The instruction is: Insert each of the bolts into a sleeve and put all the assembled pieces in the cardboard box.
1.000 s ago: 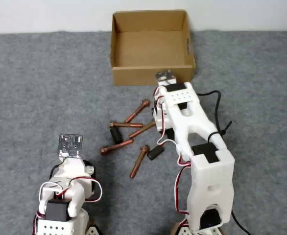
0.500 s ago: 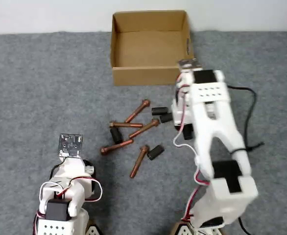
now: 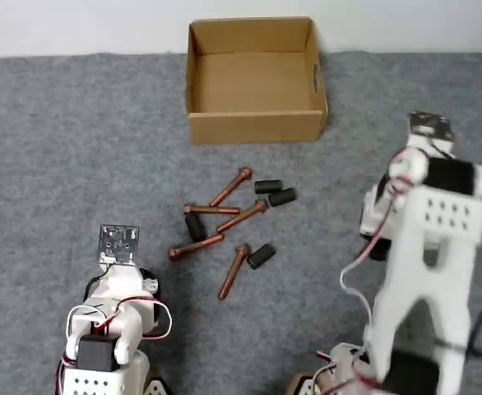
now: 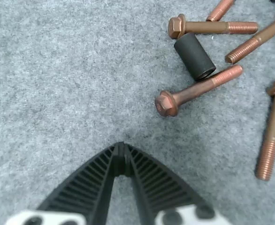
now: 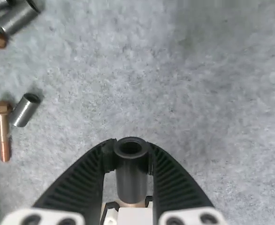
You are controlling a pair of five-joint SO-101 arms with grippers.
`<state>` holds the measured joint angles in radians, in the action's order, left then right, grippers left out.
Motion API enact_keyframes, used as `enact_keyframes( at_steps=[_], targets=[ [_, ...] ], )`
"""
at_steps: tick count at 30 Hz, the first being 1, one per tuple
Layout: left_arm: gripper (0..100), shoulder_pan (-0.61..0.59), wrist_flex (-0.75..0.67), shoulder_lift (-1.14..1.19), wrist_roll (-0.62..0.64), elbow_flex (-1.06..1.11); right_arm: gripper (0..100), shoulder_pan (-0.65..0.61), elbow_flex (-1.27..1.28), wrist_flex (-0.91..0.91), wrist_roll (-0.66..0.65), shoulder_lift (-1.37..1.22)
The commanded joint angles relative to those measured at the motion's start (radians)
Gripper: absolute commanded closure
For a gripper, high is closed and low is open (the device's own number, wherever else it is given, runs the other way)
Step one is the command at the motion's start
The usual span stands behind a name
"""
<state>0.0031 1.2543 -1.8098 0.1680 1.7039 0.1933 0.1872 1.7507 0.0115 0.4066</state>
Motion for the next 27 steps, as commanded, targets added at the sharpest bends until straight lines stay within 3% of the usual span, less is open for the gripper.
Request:
enact_keyframes(
  at_steps=[1, 10, 15, 21, 27],
  targets=[
    [100, -0.002, 0.003, -0.008, 0.003, -0.021, 99.0, 0.024, 0.041, 0.035, 0.0, 0.179],
    [100, 0.005, 0.003, -0.008, 0.0, -0.021, 99.0, 0.018, 0.333, 0.036, 0.232, 0.503],
    [100, 0.0, -0.009, -0.008, 0.0, -0.021, 99.0, 0.024, 0.408, 0.035, 0.239, 0.648],
    [100, -0.005, -0.135, -0.006, -0.002, -0.021, 99.0, 0.03, 0.488, -0.019, 0.244, 0.748],
    [100, -0.005, -0.198, -0.005, 0.005, -0.09, 99.0, 0.107, 0.634, -0.087, 0.245, 0.768]
  ],
)
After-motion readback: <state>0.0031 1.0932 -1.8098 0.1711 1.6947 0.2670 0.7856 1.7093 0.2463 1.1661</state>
